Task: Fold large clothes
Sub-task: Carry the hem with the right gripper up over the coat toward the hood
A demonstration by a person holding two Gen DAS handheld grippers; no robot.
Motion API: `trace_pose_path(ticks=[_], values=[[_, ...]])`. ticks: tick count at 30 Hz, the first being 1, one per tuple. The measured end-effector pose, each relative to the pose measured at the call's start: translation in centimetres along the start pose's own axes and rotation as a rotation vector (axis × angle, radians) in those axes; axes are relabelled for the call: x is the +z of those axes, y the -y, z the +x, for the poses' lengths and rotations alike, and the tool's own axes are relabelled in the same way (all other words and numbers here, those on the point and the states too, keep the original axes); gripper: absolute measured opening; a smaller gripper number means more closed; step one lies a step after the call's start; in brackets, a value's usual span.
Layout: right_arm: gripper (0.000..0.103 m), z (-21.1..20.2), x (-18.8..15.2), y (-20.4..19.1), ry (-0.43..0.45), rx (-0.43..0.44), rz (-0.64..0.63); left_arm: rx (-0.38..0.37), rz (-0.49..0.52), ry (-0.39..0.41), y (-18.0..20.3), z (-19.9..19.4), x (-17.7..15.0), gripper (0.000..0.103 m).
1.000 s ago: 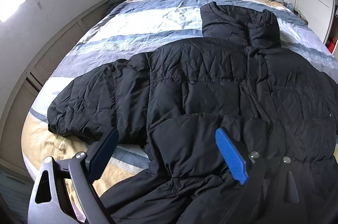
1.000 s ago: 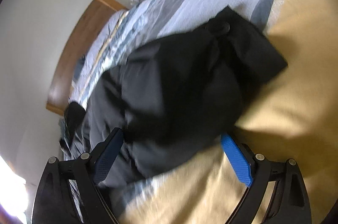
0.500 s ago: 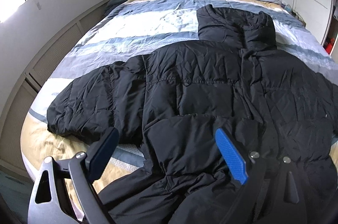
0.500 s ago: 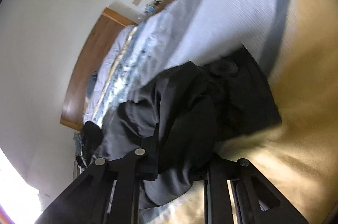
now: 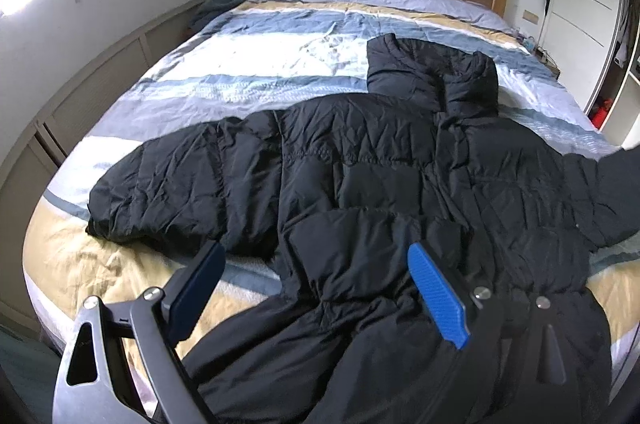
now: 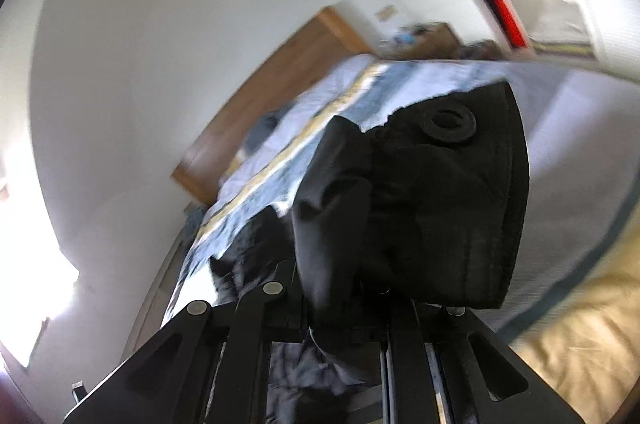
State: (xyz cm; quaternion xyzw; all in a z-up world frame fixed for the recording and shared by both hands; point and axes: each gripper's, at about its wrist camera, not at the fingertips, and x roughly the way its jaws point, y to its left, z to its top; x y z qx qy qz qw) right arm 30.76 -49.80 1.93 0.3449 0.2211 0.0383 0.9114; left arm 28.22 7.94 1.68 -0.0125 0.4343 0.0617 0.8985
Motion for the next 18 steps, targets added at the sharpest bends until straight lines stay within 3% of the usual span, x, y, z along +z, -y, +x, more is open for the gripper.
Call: trace_pose_path(ticks=[10,18], values=[[0.012,1.0,-6.6,-12.4,-0.159,0.124,-0.271,-0.038,-0.034,0.024,-3.1,-2.7,-2.0,0.093],[0.012,2.3,-13.9,-16.7,-0.307,0.11,-0.381,-0.061,-0.071,0.026,-5.8,-3.7,-4.2,0.093]])
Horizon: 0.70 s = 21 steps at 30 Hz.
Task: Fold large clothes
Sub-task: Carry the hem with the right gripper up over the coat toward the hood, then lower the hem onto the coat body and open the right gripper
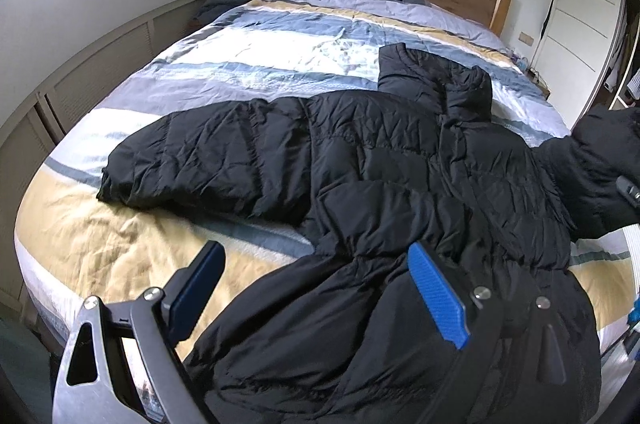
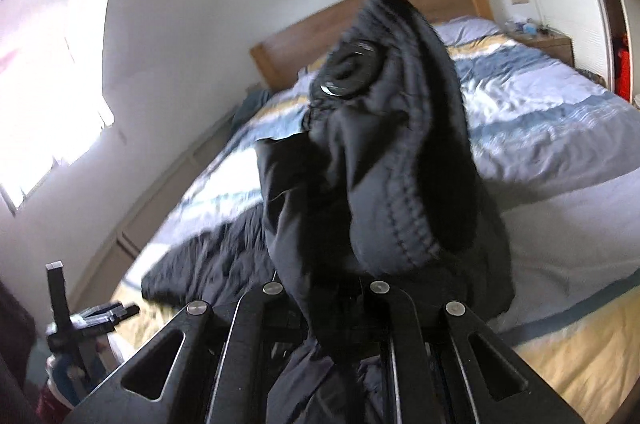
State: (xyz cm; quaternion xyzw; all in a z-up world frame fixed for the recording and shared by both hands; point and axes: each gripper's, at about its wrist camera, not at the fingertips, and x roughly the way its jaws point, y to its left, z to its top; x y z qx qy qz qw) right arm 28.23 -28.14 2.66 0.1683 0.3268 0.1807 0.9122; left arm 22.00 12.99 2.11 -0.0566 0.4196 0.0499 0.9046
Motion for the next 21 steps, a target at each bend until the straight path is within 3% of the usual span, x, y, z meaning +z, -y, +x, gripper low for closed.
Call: trace_pose_path(ticks=[14,18,21], values=[[0.017,8.0,-8.0,-3.7,-0.318,-0.146,-0.13,-0.006,-0.044,0.021,-3.6,-1.3,-2.9,0.093],[0.029,8.5,-8.8,-4.5,-0.354,-0.172,-0.156,0.017,-0.039,0.048,-3.9,-2.1,-3.2,0.093],[0.055,8.5,-9.6,-5.0,-0.375,-0.154,-0.175,0.041,-0.007,0.071,-3.5,-2.8,-3.4,0.093]])
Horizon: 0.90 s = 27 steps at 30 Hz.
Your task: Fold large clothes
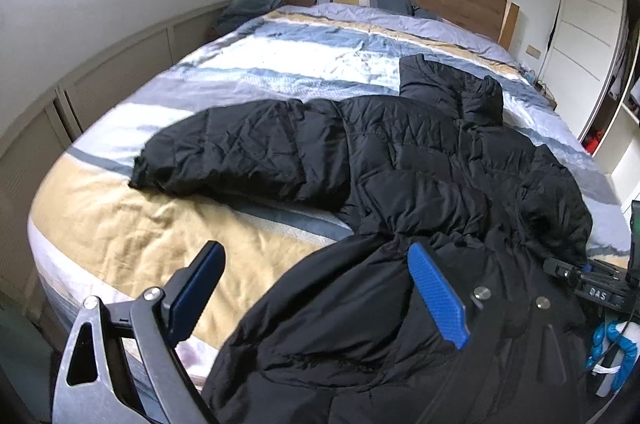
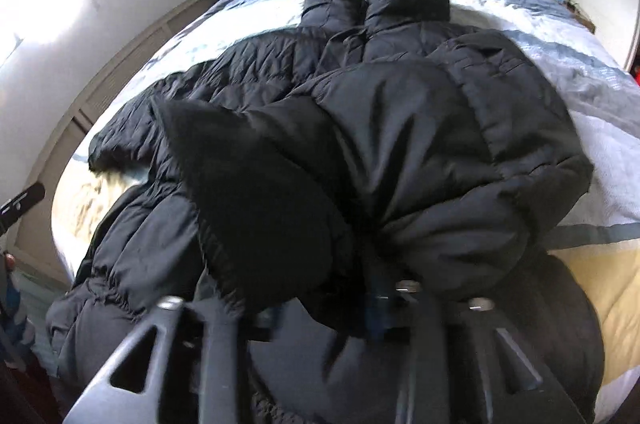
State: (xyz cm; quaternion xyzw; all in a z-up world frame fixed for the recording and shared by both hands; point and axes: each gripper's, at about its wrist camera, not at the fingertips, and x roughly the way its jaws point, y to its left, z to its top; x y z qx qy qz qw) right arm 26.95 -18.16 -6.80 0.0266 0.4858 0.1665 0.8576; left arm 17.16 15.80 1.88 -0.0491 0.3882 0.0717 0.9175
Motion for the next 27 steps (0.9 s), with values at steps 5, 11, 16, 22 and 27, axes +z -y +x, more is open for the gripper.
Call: trace_pose_path(ticks=[5,11,16,22,27], values=[[0.056,-1.4,-1.1,-1.0,0.021,0.055,-0.031,-0.016,0.046,-0.004,1.6,-1.0,0.1,0.093],[0.056,-5.2,-1.9,0.8,0.097,0.108,-0.011,-0.065,0.065,-0.048,4.9,-0.6,0.4,0.093],[0.056,-8.0,-2.0,5.2,0.157,0.061,0.026,-0.102,0.11,-0.085,9.5,0.3,0.7,0.093],[0.057,-8.5,-0.3,11.4,0.212,-0.025,0.077,-0.143,0.176,-0.123,17.2,2.5,1.4,0.093],[0.057,-6.7,2.2,14.8,0.226,-0.044,0.079,-0.153,0.194,-0.15,23.2,5.9,2.7,0.093]])
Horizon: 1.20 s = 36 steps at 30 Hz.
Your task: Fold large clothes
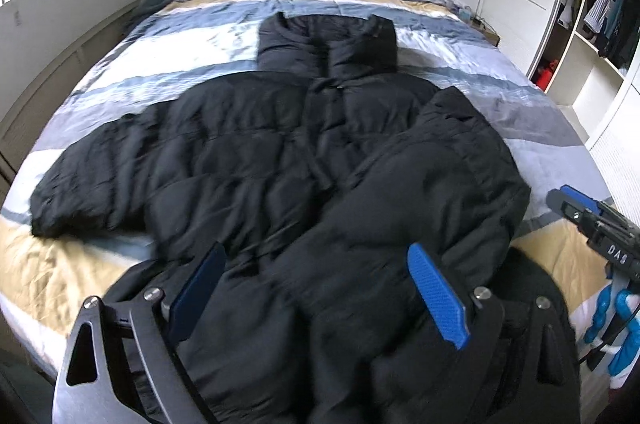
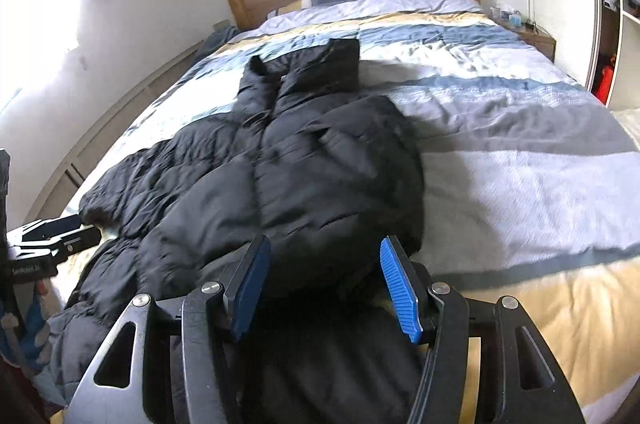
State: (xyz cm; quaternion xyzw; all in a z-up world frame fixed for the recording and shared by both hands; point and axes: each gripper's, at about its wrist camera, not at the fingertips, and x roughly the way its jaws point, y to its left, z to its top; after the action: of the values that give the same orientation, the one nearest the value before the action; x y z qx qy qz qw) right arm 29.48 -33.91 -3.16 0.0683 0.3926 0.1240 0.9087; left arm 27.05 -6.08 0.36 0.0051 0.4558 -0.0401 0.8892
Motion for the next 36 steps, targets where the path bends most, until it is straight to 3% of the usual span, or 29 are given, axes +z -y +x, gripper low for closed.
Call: trace_pose_path(ticks=[9,13,16,21,27,32,36], values=[[0.057,6.0,3.2,1.7,-0.014,0.041,-0.038,0.063,-0.002,-0.016,4.7,7.7,4.7,0.093],[0.057,9.3,2.9,2.1,-0.055,0.067,-0.053,0.121,0.001,-0.068,4.6,11.9,4.0,0.094],[0.059,11.0,2.2,2.9,-0.081,0.083,-0.043,0.12,-0.005,-0.096,3.8,13.7,2.9,0.094],[0.06,11.7,1.4,5.0,-0.094,0.081,-0.007,0.115,0.02,-0.096,2.5,13.2,2.5,0.094],[0.064,9.5,2.0,4.8,-0.074,-0.002,-0.031,0.177,0.019,-0.05,0.7,9.4,2.1,0.094],[0.064,6.7,2.2,2.3,-0.021,0.033,-0.056,0.15,0.016,-0.019,0.6,7.6,1.4,0.094],[0.064,6.6,0.8,0.8,-0.047,0.084,-0.041,0.153,0.031,-0.077,0.8,9.0,0.2,0.094]])
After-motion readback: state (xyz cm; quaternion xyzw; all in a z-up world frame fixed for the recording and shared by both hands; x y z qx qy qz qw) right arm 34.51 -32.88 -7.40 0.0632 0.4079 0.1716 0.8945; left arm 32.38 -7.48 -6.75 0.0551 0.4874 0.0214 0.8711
